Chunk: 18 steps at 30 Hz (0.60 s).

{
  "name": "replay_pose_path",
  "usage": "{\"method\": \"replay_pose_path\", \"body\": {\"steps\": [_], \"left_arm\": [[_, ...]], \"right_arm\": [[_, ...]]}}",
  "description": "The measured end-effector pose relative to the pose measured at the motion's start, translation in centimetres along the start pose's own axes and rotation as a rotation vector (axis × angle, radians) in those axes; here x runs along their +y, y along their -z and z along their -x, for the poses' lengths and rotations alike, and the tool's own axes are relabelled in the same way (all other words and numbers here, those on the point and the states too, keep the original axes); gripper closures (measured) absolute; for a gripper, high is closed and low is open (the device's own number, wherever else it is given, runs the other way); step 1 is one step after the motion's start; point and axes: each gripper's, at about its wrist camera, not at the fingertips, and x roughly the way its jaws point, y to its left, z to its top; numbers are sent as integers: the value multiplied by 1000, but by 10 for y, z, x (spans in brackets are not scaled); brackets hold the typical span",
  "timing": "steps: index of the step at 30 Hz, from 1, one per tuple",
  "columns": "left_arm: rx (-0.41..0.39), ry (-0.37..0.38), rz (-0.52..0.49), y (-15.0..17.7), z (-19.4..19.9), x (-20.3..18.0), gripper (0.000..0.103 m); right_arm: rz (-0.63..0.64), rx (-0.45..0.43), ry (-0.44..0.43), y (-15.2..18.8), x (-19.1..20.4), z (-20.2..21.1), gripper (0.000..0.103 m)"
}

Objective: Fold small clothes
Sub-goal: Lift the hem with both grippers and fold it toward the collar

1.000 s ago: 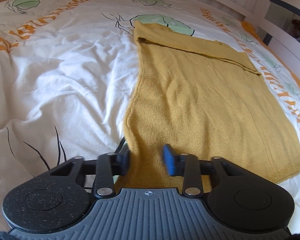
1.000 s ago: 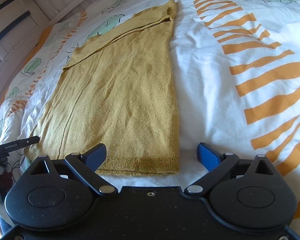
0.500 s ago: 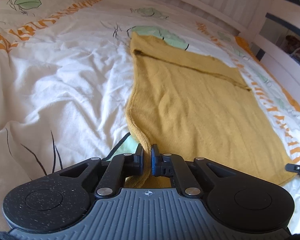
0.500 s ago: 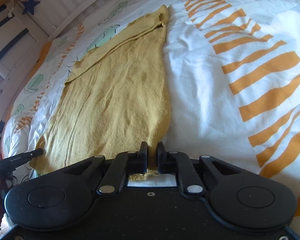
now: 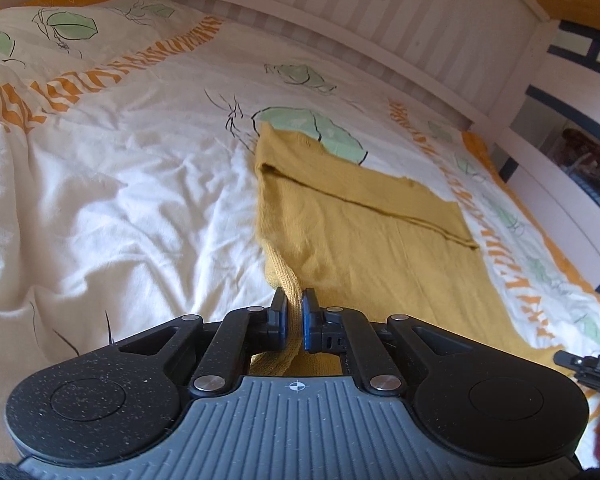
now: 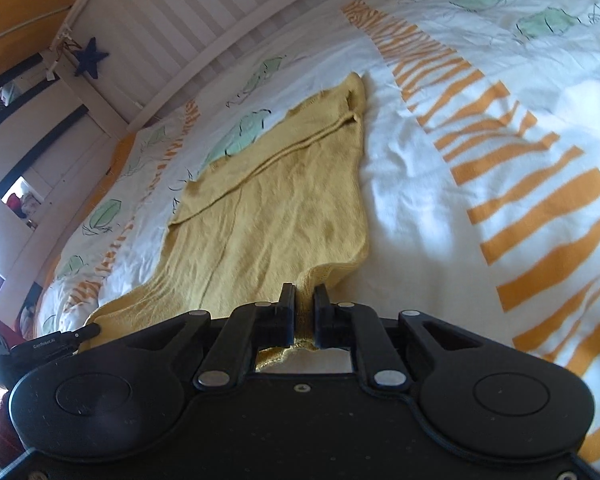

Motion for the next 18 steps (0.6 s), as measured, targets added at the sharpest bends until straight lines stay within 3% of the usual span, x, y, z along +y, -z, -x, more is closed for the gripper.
{"method": "replay_pose_path", "body": {"steps": [11, 18], "left_arm": [[-63, 51, 64, -50, -17, 0, 96], [-78, 64, 42, -81, -41, -9, 96]], "right_arm": [[27, -71, -20, -42, 10, -17, 87], [54, -151, -13, -82, 14, -33, 87]]}}
